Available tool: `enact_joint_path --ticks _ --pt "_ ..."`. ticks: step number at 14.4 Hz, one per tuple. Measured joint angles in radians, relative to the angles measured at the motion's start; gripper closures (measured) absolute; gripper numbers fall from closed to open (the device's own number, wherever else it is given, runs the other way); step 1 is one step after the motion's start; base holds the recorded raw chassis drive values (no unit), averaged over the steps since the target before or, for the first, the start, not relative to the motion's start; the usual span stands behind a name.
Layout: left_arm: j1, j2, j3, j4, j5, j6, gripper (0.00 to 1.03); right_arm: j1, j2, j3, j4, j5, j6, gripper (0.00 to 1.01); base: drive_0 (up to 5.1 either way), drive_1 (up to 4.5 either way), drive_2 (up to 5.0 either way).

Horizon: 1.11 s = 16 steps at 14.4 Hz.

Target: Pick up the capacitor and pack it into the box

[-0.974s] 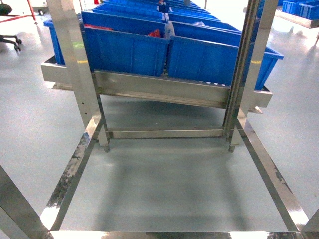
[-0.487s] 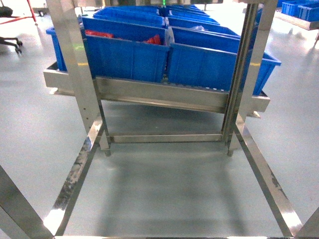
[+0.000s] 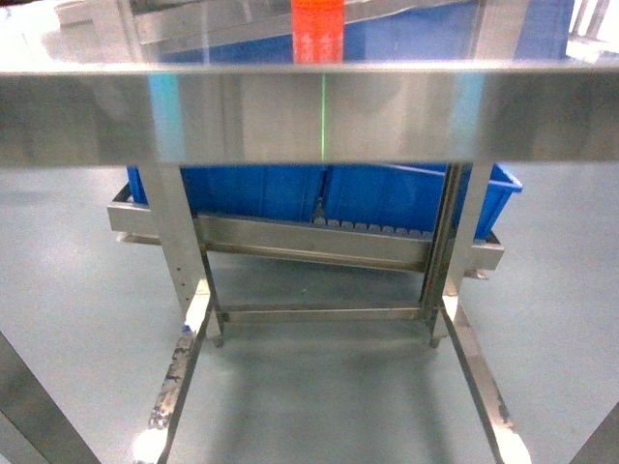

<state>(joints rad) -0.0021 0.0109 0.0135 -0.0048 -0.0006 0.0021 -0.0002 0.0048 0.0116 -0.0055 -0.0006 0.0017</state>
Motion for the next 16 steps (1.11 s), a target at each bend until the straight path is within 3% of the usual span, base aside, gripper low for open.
enact_joint_path --ticks 16 --pt "0.000 0.000 0.000 0.003 0.000 -0.002 0.05 0.000 0.000 0.000 0.003 0.002 0.001 0.03 0.0 0.00 0.0"
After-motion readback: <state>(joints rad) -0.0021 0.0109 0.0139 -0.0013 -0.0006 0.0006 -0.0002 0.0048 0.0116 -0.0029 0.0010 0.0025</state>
